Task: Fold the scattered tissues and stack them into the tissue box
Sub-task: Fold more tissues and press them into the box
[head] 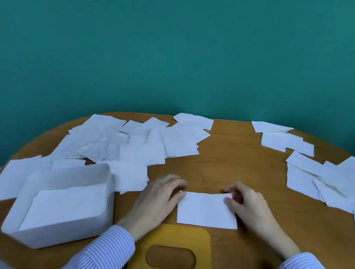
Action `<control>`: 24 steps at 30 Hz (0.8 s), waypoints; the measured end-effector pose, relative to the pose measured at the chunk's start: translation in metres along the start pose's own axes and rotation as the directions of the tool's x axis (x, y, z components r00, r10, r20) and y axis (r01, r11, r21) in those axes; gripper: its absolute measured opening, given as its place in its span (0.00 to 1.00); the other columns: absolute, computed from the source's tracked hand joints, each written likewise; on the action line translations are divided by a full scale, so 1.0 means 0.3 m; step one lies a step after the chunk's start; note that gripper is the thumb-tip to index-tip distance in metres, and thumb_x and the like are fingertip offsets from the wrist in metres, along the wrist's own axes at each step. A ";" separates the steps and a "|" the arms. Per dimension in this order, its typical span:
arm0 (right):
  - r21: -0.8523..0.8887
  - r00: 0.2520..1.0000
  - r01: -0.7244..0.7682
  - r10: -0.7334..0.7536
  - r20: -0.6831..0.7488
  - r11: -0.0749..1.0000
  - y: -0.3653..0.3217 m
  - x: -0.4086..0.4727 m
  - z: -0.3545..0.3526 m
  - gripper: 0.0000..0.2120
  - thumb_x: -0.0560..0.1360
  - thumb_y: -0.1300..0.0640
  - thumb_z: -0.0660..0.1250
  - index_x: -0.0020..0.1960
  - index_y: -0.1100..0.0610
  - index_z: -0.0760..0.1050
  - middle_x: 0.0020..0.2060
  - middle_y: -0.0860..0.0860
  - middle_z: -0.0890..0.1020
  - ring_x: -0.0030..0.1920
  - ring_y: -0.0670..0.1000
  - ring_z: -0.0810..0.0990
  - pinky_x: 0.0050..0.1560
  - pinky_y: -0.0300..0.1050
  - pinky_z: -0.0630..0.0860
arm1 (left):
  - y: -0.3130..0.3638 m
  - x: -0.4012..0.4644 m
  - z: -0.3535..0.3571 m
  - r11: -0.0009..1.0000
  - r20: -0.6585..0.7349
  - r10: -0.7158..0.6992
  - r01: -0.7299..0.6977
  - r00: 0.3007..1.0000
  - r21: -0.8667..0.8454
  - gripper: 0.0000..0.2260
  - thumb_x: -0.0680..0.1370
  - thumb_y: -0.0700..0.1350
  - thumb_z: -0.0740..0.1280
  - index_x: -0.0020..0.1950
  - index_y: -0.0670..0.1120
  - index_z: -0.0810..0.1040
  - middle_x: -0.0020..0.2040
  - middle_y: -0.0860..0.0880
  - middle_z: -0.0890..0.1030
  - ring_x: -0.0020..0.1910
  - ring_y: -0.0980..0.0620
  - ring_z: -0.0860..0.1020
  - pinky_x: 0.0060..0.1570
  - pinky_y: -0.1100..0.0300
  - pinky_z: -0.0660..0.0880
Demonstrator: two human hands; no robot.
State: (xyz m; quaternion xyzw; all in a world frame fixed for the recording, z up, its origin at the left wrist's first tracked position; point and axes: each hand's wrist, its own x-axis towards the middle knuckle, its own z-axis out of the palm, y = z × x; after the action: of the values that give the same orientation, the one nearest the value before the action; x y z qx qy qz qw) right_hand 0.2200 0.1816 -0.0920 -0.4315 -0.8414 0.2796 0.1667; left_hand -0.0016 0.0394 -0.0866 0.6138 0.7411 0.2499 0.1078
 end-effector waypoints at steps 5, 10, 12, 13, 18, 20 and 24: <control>-0.123 0.983 0.153 -0.164 -0.086 0.980 -0.035 0.053 0.044 0.09 0.76 0.56 0.70 0.54 0.45 0.78 0.47 0.44 0.75 0.49 0.50 0.70 0.49 0.40 0.66 | -0.075 -0.058 0.008 0.955 -0.025 -0.185 0.186 0.982 0.230 0.25 0.84 0.62 0.49 0.78 0.53 0.63 0.82 0.50 0.55 0.80 0.51 0.52 0.78 0.54 0.53; -0.096 0.970 0.239 -0.241 -0.011 0.966 -0.074 0.092 0.095 0.08 0.78 0.55 0.67 0.53 0.43 0.81 0.49 0.45 0.78 0.52 0.49 0.70 0.56 0.48 0.70 | -0.100 -0.063 0.036 0.941 0.040 -0.245 0.228 0.969 0.250 0.27 0.84 0.63 0.47 0.80 0.52 0.60 0.82 0.49 0.56 0.81 0.50 0.51 0.78 0.52 0.52; -0.065 0.965 0.262 -0.262 0.012 0.963 -0.080 0.096 0.109 0.09 0.78 0.55 0.67 0.52 0.43 0.81 0.50 0.43 0.78 0.53 0.48 0.70 0.57 0.46 0.69 | -0.079 -0.046 0.037 0.974 0.076 -0.187 0.175 0.979 0.145 0.26 0.84 0.61 0.49 0.80 0.53 0.60 0.82 0.51 0.56 0.80 0.53 0.52 0.78 0.55 0.52; -0.058 0.963 0.270 -0.270 0.013 0.961 -0.081 0.097 0.113 0.09 0.79 0.55 0.66 0.52 0.42 0.81 0.50 0.42 0.78 0.53 0.47 0.70 0.57 0.46 0.69 | -0.063 -0.033 0.038 0.985 0.094 -0.159 0.151 0.983 0.084 0.25 0.85 0.61 0.49 0.80 0.53 0.59 0.82 0.52 0.56 0.80 0.54 0.53 0.77 0.57 0.52; -0.037 0.967 0.254 -0.254 0.014 0.967 -0.083 0.108 0.095 0.10 0.79 0.56 0.66 0.52 0.42 0.81 0.50 0.40 0.78 0.53 0.47 0.70 0.57 0.46 0.68 | 0.037 0.049 0.075 0.972 0.192 -0.068 0.108 0.979 -0.207 0.23 0.85 0.58 0.52 0.80 0.54 0.58 0.80 0.56 0.60 0.77 0.60 0.58 0.75 0.60 0.57; -0.038 0.973 0.229 -0.229 -0.001 0.973 -0.067 0.115 0.069 0.10 0.79 0.56 0.66 0.52 0.42 0.82 0.50 0.41 0.79 0.52 0.48 0.71 0.56 0.47 0.69 | 0.070 0.068 0.091 0.953 0.205 -0.035 0.094 0.978 -0.289 0.22 0.86 0.56 0.54 0.80 0.55 0.59 0.79 0.57 0.61 0.77 0.60 0.59 0.75 0.61 0.57; -0.033 0.982 0.184 -0.185 -0.043 0.982 -0.055 0.162 0.036 0.10 0.79 0.57 0.65 0.53 0.44 0.82 0.51 0.43 0.81 0.54 0.49 0.72 0.55 0.45 0.68 | 0.040 0.103 0.073 0.990 0.049 -0.007 0.014 0.999 -0.140 0.18 0.86 0.49 0.54 0.77 0.54 0.67 0.78 0.58 0.64 0.76 0.59 0.60 0.71 0.68 0.55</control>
State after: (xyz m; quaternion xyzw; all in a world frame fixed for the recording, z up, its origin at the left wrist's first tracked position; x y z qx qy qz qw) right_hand 0.1762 0.2103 -0.0886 -0.3603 -0.8776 0.2410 0.2048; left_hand 0.0119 0.0760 -0.0948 0.6067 0.7220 0.2859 0.1701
